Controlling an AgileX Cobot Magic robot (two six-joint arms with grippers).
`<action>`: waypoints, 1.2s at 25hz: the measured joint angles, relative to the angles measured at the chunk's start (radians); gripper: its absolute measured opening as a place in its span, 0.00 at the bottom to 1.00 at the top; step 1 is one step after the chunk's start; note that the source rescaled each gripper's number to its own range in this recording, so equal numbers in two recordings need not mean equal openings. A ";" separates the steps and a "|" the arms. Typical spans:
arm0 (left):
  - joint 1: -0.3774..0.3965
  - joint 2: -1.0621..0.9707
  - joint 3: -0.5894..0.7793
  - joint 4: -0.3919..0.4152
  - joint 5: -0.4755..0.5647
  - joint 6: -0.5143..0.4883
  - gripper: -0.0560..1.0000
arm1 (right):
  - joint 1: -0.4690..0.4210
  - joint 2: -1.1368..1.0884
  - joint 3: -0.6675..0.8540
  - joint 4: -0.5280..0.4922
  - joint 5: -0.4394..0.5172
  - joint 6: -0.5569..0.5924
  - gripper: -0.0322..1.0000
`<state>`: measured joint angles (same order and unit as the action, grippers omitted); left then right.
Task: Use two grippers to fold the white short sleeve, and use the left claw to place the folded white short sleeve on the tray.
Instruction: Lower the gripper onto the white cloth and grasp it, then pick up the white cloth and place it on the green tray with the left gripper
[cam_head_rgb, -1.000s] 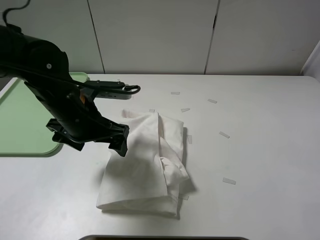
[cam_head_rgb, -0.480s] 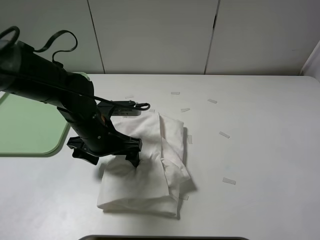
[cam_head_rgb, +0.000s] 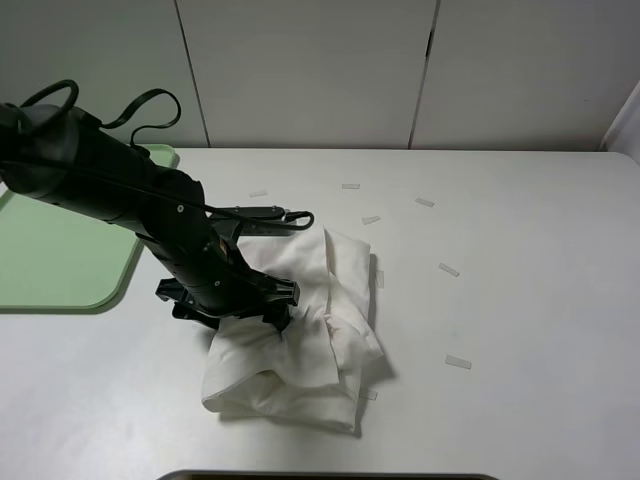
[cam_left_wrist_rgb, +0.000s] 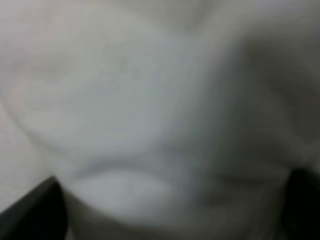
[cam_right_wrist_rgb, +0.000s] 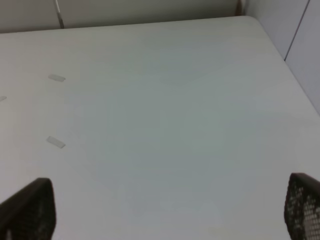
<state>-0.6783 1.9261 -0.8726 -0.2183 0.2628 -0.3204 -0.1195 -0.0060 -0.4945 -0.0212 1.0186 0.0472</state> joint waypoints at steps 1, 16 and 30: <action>-0.002 0.002 -0.001 -0.003 -0.006 0.001 0.82 | 0.000 0.000 0.000 0.000 0.000 0.000 1.00; -0.008 0.002 -0.004 -0.020 -0.042 0.000 0.27 | 0.000 0.000 0.000 0.000 0.000 0.000 1.00; 0.204 -0.176 0.000 0.308 0.176 0.008 0.25 | 0.000 0.000 0.000 0.000 0.001 0.000 1.00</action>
<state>-0.4743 1.7498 -0.8724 0.0898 0.4387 -0.3124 -0.1195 -0.0060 -0.4945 -0.0212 1.0195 0.0472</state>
